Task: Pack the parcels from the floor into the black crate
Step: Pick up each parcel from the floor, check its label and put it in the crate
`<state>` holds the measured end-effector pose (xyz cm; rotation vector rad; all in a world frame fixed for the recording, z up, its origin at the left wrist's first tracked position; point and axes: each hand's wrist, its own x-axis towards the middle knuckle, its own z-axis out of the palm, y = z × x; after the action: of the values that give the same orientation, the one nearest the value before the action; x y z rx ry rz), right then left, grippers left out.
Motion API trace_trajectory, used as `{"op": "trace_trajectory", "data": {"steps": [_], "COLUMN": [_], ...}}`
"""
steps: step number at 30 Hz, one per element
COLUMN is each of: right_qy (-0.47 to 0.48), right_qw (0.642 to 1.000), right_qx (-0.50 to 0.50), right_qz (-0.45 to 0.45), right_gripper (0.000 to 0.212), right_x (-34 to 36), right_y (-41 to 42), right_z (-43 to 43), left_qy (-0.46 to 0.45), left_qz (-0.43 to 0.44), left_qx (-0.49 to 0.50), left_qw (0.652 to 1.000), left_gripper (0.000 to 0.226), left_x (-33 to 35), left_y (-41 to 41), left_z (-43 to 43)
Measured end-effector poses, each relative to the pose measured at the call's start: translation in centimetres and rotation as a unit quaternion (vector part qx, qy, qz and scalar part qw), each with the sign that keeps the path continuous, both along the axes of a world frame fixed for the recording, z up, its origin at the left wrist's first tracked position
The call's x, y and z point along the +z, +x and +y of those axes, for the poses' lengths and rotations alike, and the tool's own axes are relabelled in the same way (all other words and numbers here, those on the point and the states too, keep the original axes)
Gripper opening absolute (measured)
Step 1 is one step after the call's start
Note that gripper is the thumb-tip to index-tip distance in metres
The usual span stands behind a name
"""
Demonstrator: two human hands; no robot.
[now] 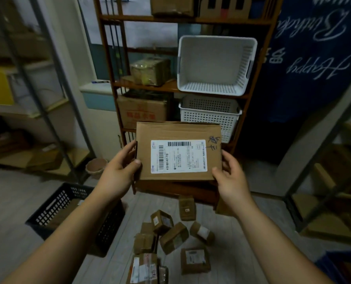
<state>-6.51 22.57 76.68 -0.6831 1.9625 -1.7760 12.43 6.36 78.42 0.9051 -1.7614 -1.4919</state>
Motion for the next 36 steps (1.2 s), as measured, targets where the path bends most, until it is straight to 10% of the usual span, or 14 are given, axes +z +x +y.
{"op": "trace_trajectory", "data": {"steps": [19, 36], "right_qy": [0.012, 0.105], "right_qw": [0.998, 0.989], "right_qx": [0.049, 0.102], "right_qz": [-0.024, -0.018], "right_gripper": [0.054, 0.056], "right_x": [-2.0, -9.9], "right_y": [23.4, 23.5], "right_z": [-25.1, -50.4], "left_qy": [-0.010, 0.004], "left_qz": [-0.089, -0.249], "left_qx": [0.038, 0.032], "left_qw": [0.995, 0.968], "left_gripper": [0.056, 0.054], "left_x": [0.2, -6.4], "left_y": [24.8, 23.8], "left_z": [-23.9, -48.5]}}
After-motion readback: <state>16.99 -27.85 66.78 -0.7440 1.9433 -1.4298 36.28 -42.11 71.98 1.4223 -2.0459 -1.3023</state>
